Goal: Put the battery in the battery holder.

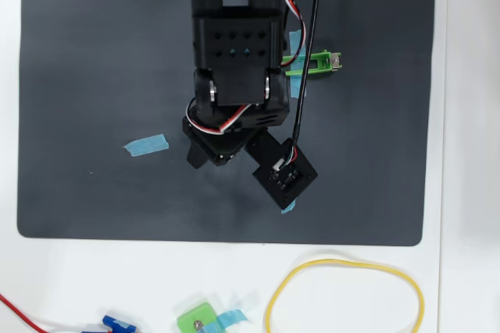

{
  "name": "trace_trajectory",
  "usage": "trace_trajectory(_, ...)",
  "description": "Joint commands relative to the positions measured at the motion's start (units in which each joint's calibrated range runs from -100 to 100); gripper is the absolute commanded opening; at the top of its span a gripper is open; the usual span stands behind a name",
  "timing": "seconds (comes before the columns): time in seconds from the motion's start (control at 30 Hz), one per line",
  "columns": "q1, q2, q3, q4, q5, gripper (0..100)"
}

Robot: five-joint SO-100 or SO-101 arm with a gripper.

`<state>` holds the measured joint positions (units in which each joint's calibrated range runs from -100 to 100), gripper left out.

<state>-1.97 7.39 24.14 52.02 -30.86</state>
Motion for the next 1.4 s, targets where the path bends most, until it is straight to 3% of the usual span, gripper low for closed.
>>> trace_trajectory(0.0,1.5,-0.3,-3.2,0.0,0.3,25)
trace_trajectory(0.47,4.5,-0.1,-4.3,0.2,0.4,25)
trace_trajectory(1.1,6.2,4.8,-4.4,0.4,5.7,25)
trace_trajectory(1.37,5.9,5.0,-7.6,11.9,5.9,24)
